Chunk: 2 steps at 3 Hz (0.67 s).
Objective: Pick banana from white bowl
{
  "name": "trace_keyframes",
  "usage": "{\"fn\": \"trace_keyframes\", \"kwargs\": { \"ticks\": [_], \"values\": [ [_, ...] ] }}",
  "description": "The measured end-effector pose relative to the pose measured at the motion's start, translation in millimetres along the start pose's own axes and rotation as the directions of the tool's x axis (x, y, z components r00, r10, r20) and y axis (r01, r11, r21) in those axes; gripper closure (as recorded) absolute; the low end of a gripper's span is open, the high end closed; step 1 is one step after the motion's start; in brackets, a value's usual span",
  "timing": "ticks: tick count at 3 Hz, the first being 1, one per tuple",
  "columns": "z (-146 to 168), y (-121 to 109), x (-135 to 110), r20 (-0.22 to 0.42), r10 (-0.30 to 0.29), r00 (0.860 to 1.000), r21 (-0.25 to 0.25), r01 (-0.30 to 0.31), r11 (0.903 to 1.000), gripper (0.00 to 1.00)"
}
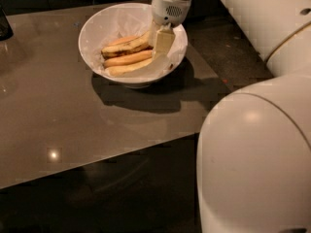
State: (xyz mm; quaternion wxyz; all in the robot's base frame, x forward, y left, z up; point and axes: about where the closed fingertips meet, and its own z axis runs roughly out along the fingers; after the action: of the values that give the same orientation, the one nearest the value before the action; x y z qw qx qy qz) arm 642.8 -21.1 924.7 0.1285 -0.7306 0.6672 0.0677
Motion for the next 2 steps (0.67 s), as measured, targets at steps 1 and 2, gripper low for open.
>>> {"fn": "trace_keyframes", "kwargs": {
  "ticks": [1, 2],
  "values": [
    [0.7, 0.7, -0.1, -0.001, 0.0, 1.0, -0.002, 0.0, 1.0, 0.45],
    [1.8, 2.0, -0.3, -0.003, 0.001, 1.0, -0.007, -0.001, 1.0, 0.45]
  ]
}}
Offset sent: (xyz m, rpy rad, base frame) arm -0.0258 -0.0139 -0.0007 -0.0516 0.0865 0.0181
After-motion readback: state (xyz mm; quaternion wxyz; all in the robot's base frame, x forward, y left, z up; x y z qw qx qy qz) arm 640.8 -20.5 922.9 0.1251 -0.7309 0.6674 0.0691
